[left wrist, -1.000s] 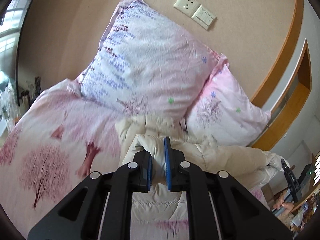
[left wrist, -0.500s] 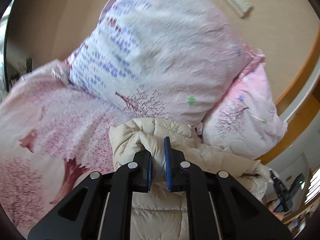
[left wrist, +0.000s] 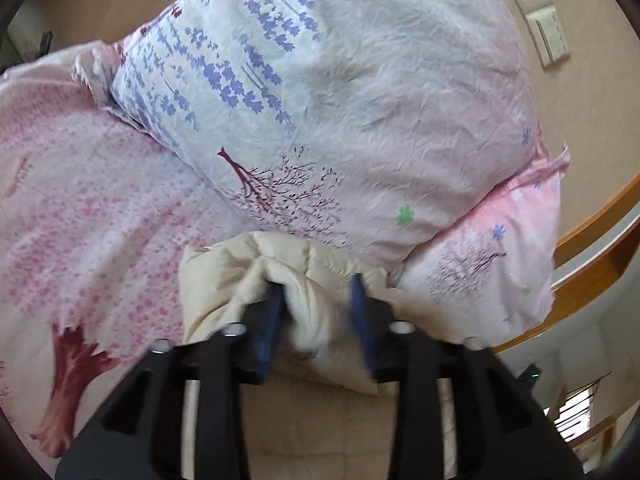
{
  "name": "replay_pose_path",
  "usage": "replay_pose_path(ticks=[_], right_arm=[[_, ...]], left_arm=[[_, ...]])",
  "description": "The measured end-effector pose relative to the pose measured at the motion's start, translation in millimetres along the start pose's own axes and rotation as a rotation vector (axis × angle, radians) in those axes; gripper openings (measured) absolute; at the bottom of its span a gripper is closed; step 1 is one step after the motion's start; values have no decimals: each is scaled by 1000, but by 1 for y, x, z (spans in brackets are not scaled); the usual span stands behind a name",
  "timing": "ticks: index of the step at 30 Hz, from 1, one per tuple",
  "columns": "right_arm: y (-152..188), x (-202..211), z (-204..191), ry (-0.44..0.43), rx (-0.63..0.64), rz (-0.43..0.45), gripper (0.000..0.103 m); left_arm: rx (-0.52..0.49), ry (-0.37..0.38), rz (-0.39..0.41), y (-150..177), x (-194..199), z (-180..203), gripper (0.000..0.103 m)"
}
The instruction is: Fold large clothes
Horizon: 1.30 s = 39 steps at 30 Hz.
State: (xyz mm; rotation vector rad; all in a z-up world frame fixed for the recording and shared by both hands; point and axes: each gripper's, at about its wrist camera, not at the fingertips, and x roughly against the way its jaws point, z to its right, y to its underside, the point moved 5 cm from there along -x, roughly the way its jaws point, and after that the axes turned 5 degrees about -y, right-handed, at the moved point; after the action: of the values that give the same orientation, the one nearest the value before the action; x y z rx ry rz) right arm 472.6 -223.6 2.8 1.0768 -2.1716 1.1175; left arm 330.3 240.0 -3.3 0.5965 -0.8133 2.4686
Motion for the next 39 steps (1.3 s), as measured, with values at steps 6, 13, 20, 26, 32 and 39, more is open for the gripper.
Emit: replay_pose_path(ticks=[6, 13, 20, 26, 32, 39], right_arm=[[-20, 17, 3, -63, -26, 104, 62], [-5, 37, 17, 94, 155, 38, 61], [-8, 7, 27, 156, 161, -74, 61], [-5, -9, 19, 65, 127, -93, 10], [-23, 17, 18, 70, 80, 57, 8], [-6, -21, 48, 259, 44, -49, 8]], left_arm=[[43, 73, 71, -11, 24, -4, 67], [-132, -109, 12, 2, 35, -11, 67], [-228, -220, -98, 13, -6, -3, 67], [-263, -219, -101, 6, -28, 9, 15], [-215, -239, -18, -10, -20, 6, 8], [-160, -316, -62, -5, -40, -20, 8]])
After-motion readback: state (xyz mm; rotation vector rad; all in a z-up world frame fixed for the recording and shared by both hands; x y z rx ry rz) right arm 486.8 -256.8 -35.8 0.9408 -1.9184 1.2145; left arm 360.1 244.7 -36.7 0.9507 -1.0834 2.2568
